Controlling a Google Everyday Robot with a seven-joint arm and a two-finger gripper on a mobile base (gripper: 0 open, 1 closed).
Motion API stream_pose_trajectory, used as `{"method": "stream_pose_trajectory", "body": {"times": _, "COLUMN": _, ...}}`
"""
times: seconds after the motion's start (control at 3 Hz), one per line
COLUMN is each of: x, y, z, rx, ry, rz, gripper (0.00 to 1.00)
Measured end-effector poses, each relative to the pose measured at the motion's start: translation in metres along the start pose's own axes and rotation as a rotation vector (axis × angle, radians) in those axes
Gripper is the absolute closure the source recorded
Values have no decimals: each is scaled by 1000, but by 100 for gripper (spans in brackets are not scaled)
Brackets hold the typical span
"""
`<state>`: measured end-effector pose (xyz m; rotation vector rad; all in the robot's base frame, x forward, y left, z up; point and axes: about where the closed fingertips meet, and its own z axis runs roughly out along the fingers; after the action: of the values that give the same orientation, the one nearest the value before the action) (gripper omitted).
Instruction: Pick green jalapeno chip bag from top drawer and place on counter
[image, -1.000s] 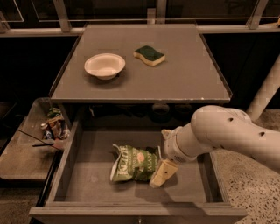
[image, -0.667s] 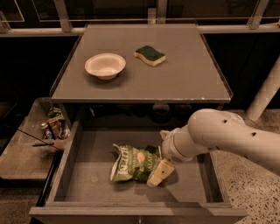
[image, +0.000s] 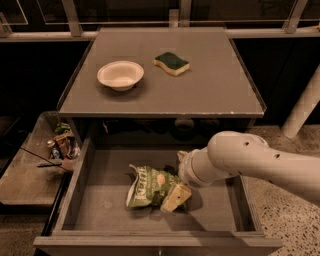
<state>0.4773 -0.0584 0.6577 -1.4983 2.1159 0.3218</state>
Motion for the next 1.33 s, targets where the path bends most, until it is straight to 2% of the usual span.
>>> {"method": "stream_pose_trajectory", "body": {"times": 0.67, "x": -1, "y": 26, "z": 48, "rx": -42, "ry": -35, "rz": -8, "gripper": 0}}
{"method": "stream_pose_trajectory", "body": {"times": 1.0, "x": 5, "y": 25, "z": 70, "rx": -32, "ry": -43, "rz": 1, "gripper": 0}}
{"method": "stream_pose_trajectory", "body": {"times": 1.33, "x": 4, "y": 24, "z": 71, "rx": -26, "ry": -48, "rz": 1, "gripper": 18}}
